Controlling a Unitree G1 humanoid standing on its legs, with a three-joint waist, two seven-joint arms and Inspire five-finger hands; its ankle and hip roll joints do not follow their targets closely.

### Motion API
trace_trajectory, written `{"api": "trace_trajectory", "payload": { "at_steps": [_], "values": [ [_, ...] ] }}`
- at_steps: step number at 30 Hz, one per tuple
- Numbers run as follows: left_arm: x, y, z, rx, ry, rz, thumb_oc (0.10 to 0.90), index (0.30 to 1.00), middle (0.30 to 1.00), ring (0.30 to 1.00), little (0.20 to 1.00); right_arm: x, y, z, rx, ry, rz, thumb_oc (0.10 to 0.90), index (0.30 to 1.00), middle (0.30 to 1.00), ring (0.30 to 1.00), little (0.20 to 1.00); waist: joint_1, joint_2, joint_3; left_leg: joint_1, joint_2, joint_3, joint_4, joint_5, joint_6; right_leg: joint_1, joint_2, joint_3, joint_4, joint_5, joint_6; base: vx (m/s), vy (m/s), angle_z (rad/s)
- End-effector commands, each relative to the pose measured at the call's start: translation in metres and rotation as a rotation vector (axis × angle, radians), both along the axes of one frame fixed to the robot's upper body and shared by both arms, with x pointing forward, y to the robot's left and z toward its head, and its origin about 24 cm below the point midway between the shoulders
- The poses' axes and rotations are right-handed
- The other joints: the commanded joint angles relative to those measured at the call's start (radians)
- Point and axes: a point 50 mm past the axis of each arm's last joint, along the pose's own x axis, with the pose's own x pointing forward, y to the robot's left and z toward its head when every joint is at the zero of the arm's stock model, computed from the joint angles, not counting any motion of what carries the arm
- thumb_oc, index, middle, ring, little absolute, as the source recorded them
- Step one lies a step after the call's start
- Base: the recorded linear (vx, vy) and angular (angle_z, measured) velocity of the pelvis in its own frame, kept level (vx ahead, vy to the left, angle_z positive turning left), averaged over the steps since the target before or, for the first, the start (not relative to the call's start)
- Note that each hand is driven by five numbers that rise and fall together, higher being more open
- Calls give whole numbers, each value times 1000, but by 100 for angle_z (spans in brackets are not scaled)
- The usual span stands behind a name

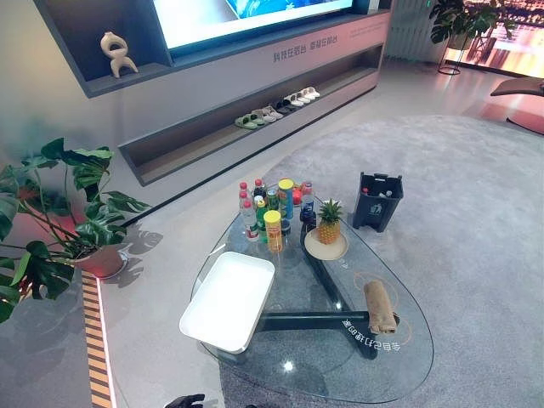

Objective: Wipe the table with a cloth and put it in the basket.

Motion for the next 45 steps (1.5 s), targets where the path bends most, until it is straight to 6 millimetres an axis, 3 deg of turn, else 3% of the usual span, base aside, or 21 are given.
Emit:
{"api": "trace_trajectory", "payload": {
  "at_steps": [1,36,42,45],
  "values": [
    [28,15,10,70,-47,-49,800,900,900,900,900,18,-3,4,-35,-24,-12,800,900,900,900,900,12,-39,30,73,-5,36,2,-114,2,-6,-47,1,4,7,41,0,0,0],
    [34,17,12,74,-79,-18,800,900,900,900,900,24,-4,6,-40,-46,-6,800,900,900,900,900,13,-42,34,63,-3,33,2,-107,-3,-12,-46,-1,4,10,40,0,0,0],
    [32,28,16,108,-98,15,800,900,900,900,900,22,-13,9,-62,-19,29,800,900,900,900,900,16,-45,45,51,-7,25,2,-98,-2,-18,-40,5,4,15,40,27,-6,0],
    [32,37,19,129,-120,33,800,900,900,900,900,12,-16,9,6,48,39,800,900,900,900,900,17,-47,57,40,-10,27,2,-93,-1,-27,-39,4,4,20,41,54,-7,0]
  ]
}}
